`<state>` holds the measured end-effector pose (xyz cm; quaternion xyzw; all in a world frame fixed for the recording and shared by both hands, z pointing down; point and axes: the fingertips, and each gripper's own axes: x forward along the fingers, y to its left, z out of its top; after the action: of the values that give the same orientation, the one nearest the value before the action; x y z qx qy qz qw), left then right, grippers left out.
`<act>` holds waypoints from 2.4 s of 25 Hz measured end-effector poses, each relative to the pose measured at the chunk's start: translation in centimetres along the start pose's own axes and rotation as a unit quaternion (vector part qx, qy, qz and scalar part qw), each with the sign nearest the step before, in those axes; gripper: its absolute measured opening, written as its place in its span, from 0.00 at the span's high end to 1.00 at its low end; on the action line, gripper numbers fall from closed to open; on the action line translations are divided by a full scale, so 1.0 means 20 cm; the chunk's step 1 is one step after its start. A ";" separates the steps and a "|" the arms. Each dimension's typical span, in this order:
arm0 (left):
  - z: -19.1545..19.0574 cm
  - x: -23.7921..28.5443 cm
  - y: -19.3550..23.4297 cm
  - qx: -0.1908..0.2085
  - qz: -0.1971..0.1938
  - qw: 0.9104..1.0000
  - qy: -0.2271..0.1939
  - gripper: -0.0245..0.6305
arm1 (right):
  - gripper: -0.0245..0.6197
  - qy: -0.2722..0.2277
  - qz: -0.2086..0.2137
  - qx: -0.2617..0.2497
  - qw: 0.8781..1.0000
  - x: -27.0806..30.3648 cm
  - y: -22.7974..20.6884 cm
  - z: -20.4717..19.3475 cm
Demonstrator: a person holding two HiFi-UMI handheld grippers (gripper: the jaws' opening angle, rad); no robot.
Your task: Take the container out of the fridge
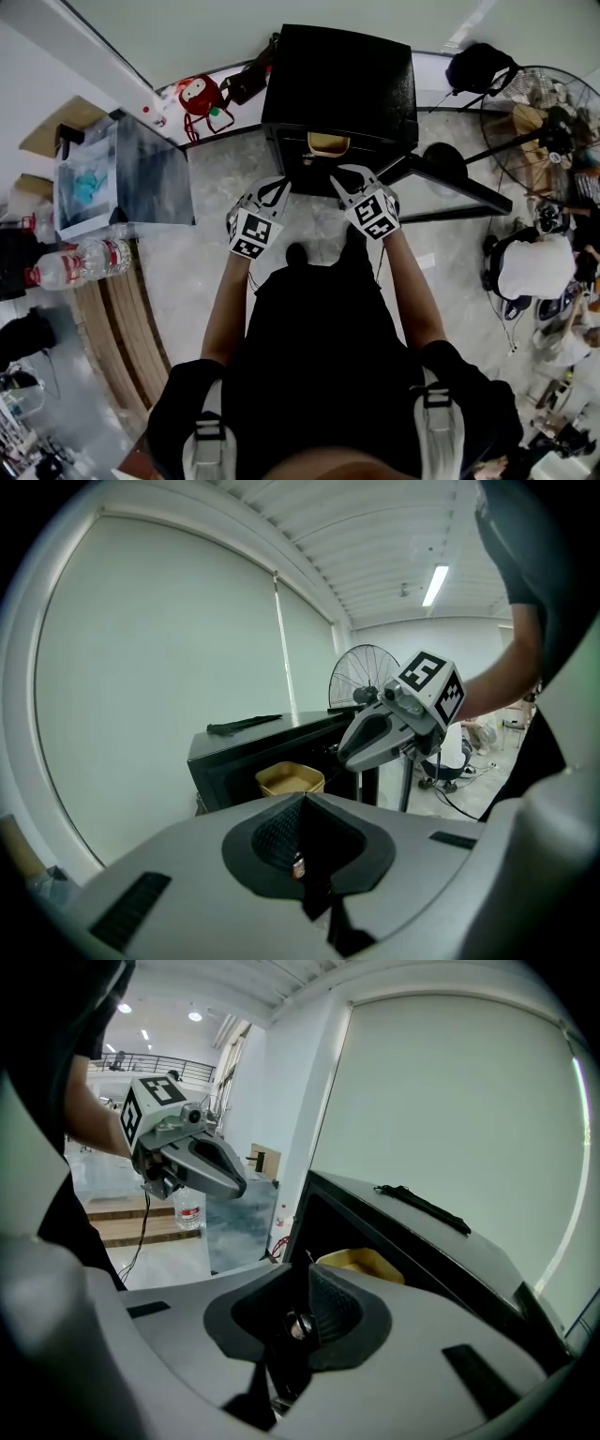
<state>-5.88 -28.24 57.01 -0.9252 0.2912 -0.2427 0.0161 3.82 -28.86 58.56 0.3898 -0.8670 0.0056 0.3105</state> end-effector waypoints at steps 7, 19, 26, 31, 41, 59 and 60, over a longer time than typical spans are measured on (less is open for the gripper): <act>-0.03 -0.02 0.03 -0.012 0.015 1.000 0.006 0.93 | 0.86 0.008 0.012 -0.031 0.999 0.08 -0.03 0.01; -0.10 -0.07 0.10 -0.021 0.041 0.999 0.027 0.93 | 0.86 0.026 0.020 -0.058 0.998 0.18 -0.07 -0.04; -0.10 -0.07 0.14 -0.032 0.058 0.997 0.028 0.93 | 0.86 0.048 0.028 -0.089 0.994 0.25 -0.10 -0.08; -0.10 -0.06 0.15 -0.043 0.069 0.996 0.031 0.93 | 0.86 0.074 0.027 -0.114 0.990 0.30 -0.13 -0.13; -0.14 -0.06 0.17 -0.057 0.087 0.994 0.043 0.93 | 0.85 0.109 0.041 -0.173 0.978 0.40 -0.15 -0.18; -0.18 -0.10 0.20 -0.070 0.106 0.991 0.046 0.93 | 0.89 0.143 0.041 -0.220 0.964 0.47 -0.16 -0.26; -0.17 -0.10 0.20 -0.070 0.105 0.991 0.045 0.93 | 0.90 0.144 0.041 -0.222 0.964 0.47 -0.16 -0.26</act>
<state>-11.05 -30.04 58.47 -0.8763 0.4038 -0.2603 -0.0362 3.95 -36.08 67.06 0.2709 -0.8080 -0.1181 0.5098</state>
